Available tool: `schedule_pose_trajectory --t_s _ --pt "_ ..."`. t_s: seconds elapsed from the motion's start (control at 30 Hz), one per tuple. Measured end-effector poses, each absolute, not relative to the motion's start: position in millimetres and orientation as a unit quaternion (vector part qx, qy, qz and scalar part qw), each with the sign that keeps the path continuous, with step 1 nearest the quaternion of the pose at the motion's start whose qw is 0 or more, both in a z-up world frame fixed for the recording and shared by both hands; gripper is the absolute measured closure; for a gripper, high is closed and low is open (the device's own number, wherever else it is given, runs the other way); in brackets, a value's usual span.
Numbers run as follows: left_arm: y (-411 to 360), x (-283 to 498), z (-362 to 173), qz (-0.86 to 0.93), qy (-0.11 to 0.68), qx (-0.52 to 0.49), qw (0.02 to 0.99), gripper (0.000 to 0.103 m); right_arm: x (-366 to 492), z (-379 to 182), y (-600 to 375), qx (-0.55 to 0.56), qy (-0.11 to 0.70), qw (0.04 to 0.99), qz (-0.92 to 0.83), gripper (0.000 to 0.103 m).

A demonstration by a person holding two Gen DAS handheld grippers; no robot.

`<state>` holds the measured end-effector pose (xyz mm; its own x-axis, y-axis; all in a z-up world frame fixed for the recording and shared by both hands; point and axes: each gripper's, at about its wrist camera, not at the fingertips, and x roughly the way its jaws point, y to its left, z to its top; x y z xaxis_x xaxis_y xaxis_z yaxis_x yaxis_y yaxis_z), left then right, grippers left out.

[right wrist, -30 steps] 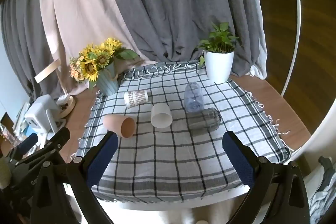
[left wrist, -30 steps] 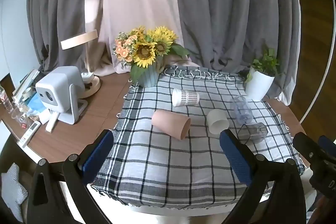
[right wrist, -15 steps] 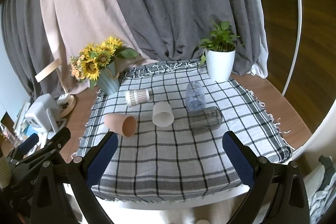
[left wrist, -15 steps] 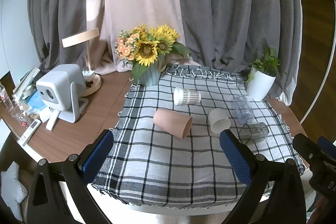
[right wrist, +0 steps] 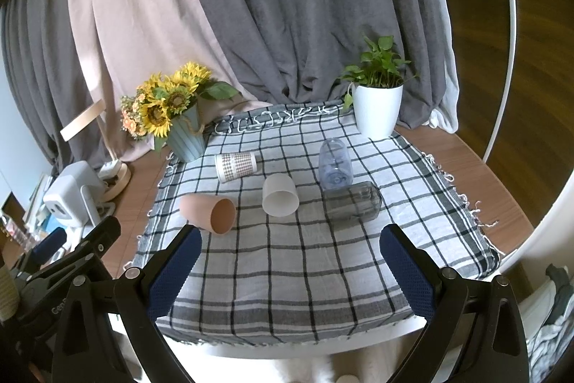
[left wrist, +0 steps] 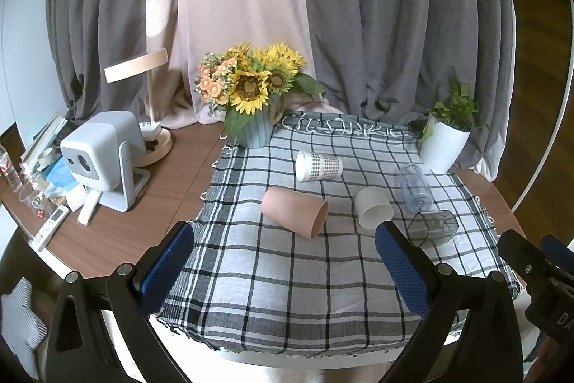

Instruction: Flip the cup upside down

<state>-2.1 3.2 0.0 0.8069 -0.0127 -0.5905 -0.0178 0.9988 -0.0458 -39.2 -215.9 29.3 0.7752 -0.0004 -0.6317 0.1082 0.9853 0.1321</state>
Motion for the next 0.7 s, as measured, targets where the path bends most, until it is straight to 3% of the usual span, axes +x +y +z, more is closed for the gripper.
schedule_pose_trajectory --t_s 0.7 --pt "-3.0 5.1 8.2 -0.004 0.312 -0.020 0.950 0.000 -35.5 27.0 -217.2 0.082 0.336 0.938 -0.029 0.003"
